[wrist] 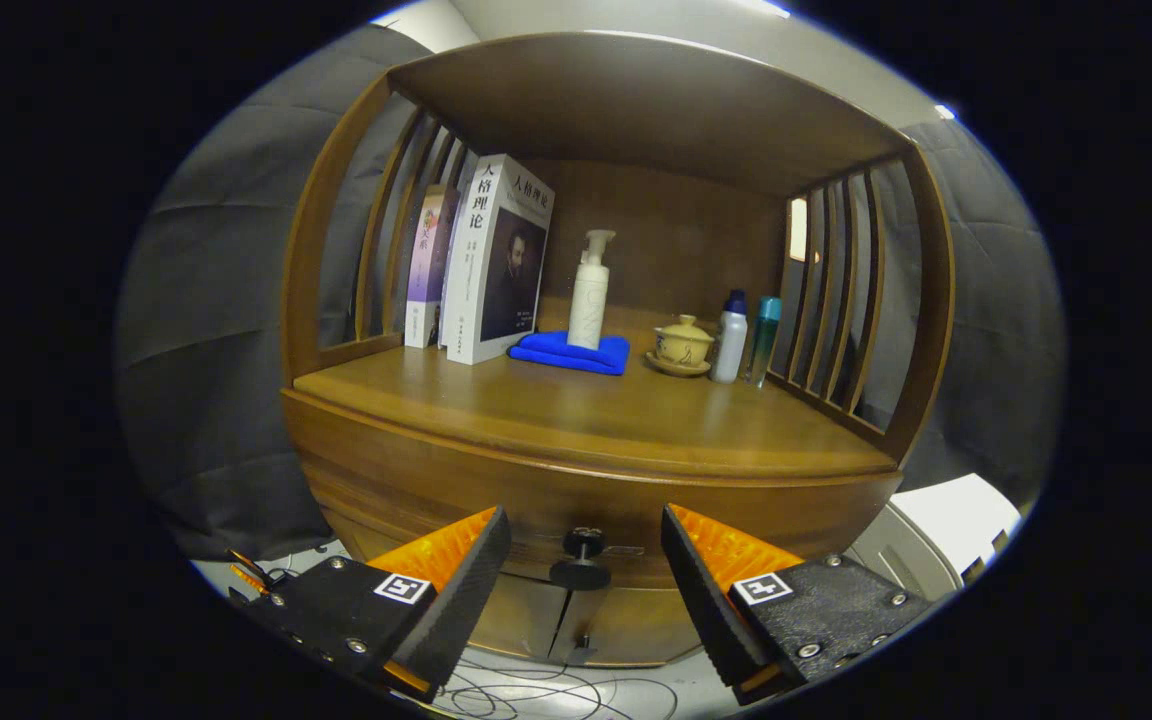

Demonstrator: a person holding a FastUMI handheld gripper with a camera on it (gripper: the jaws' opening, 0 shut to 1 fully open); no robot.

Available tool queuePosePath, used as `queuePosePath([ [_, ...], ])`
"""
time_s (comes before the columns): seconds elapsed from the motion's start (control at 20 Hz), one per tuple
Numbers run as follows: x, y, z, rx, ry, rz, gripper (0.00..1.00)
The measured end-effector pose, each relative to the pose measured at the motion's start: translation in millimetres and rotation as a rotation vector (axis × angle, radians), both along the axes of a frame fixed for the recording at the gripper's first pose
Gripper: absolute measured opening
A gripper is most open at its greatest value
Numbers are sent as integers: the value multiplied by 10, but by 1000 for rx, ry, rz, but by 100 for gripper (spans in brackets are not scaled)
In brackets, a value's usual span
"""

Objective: Pull open the drawer, take out the items inside it, and place them on the countertop above the cabinet.

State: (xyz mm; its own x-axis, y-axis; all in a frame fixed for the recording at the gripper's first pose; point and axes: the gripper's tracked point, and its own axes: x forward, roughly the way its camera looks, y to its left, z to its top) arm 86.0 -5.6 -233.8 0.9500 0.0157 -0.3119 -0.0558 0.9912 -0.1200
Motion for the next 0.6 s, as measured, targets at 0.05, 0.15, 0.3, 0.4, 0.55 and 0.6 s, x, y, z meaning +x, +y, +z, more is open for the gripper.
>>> queuePosePath([
  [0.05, 21, 10, -52, 12, 9, -3, 94],
  [0.15, 35, 15, -152, 32, 25, -6, 94],
  [0.3, 88, 43, -302, 60, 44, 5, 92],
  [0.4, 105, 13, -405, 58, 59, -1, 88],
  [0.55, 126, -21, -508, 49, 73, -5, 82],
  [0.6, 127, -26, -539, 49, 78, -8, 78],
])
